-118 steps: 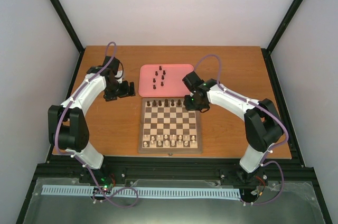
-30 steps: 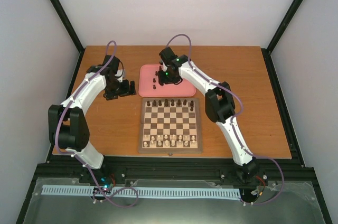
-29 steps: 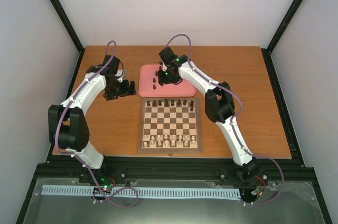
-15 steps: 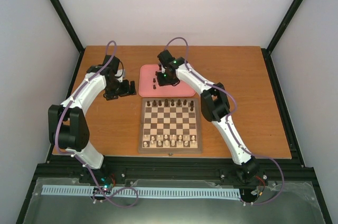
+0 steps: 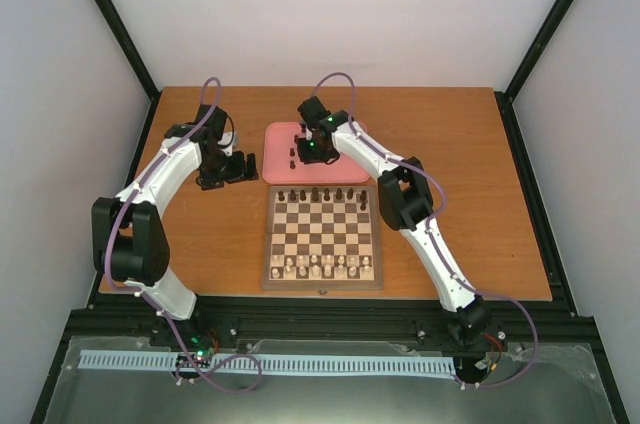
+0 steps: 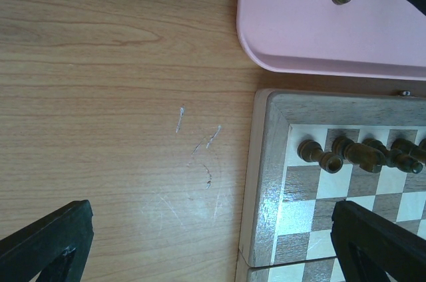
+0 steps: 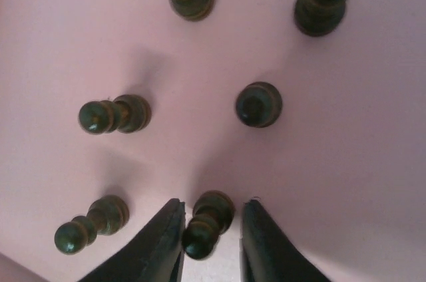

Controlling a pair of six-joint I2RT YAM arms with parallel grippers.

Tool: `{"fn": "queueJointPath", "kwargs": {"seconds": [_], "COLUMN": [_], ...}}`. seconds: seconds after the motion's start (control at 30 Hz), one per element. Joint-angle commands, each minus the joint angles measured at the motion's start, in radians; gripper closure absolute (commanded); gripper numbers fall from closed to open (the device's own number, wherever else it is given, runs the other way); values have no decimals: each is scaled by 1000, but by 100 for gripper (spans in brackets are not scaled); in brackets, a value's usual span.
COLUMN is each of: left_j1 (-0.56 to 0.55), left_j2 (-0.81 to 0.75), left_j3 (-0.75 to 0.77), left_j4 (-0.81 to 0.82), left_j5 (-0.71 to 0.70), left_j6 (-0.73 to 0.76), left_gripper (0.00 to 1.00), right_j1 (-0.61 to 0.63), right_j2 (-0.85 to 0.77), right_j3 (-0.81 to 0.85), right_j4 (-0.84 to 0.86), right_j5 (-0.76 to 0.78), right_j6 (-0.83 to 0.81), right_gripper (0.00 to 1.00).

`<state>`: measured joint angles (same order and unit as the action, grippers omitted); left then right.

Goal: Set up the chess pieces on the board
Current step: Pick up the chess piece from the storage box.

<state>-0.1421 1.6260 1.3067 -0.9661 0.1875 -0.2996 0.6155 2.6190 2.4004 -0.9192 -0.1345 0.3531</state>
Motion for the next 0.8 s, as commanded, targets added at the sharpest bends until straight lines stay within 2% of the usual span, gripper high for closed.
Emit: {"fn": "queueJointPath", "kwargs": {"seconds": [0.0, 0.1, 0.37, 0.6, 0.77], "left_j1": [4, 4, 4, 4, 3], "left_j2": [5, 6, 10, 5, -3], "left_j3": [11, 11, 12, 12, 10], "left_j4": [2, 3, 4, 3, 1], "left_j5": [7, 7, 11, 12, 10], "left_j6": [17, 16, 16, 16, 16], "left_gripper": [0, 0, 0, 0, 0], "right_j1": [-3, -2, -2, -2, 0], "right_j2": [22, 24, 2, -120, -263], "right_j3": [31, 31, 31, 6, -98], "right_j4": [6, 11, 0, -28, -63], "right_j5": [12, 12, 28, 70, 92], "right_j6": [6, 4, -2, -50, -75], "right_gripper": [79, 80, 94, 95, 95]}}
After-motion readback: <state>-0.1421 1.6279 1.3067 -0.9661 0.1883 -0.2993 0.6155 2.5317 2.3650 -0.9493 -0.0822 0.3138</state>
